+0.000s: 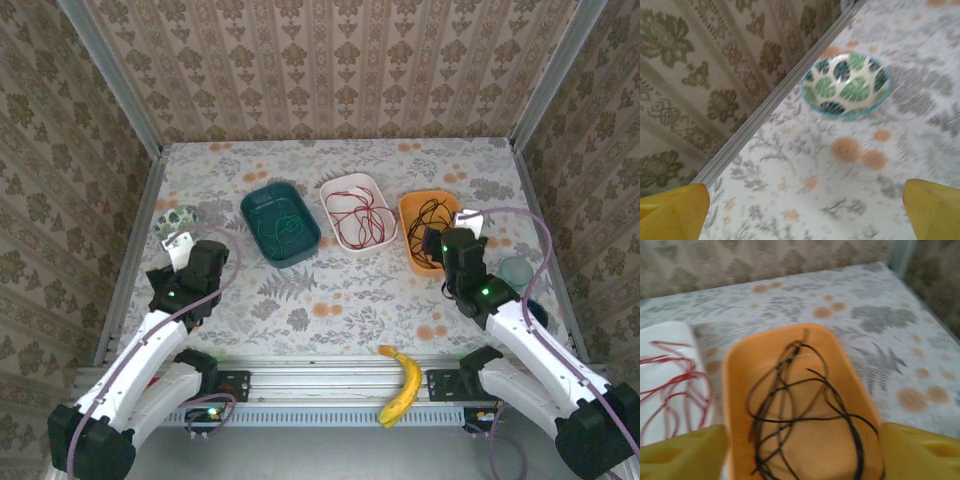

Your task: Untangle the cables

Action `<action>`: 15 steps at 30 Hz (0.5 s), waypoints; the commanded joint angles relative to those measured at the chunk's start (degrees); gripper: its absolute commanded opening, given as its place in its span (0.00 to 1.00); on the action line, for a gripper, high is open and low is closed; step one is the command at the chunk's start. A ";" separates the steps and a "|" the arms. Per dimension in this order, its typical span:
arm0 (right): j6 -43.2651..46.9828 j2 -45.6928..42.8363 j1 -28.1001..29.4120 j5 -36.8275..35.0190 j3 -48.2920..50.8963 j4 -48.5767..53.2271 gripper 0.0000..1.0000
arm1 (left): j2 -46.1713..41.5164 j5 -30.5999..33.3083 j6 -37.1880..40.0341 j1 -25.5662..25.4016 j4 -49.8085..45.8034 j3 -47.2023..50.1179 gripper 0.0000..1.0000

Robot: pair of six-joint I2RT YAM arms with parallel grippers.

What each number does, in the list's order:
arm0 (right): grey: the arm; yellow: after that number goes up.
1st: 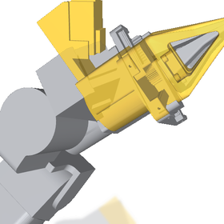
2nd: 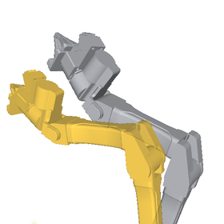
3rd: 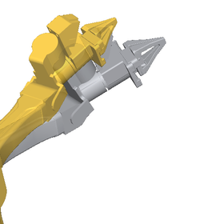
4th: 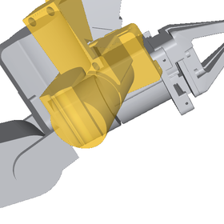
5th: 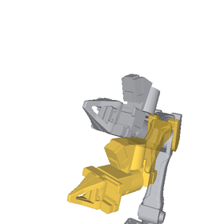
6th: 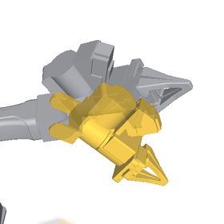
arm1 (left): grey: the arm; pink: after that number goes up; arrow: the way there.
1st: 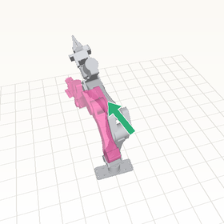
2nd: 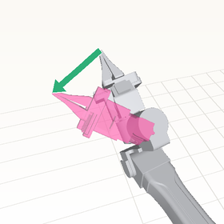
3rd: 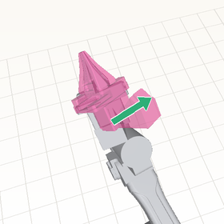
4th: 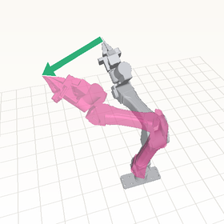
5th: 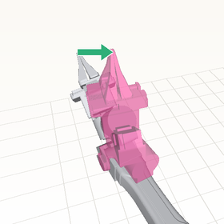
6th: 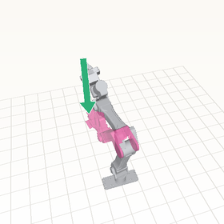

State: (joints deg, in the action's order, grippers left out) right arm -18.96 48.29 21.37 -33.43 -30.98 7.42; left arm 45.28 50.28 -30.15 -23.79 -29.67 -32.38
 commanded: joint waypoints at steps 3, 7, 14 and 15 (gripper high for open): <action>5.22 -1.84 -0.27 -14.26 7.95 -9.91 1.00 | 3.60 4.86 3.00 1.29 4.68 1.81 1.00; 9.94 4.99 -1.15 -15.06 12.22 -25.98 1.00 | 8.47 6.00 9.57 3.31 16.51 2.44 1.00; 15.41 26.66 -4.45 -12.73 10.21 -48.07 1.00 | 20.06 -3.59 15.52 11.26 32.36 4.92 1.00; 17.27 29.14 -5.34 -11.28 9.77 -52.19 1.00 | 22.09 -4.21 15.84 11.61 35.74 6.21 1.00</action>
State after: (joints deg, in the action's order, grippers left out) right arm -7.07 73.19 17.37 -44.66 -19.22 -28.75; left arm 64.14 49.34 -17.61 -13.28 -3.16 -28.69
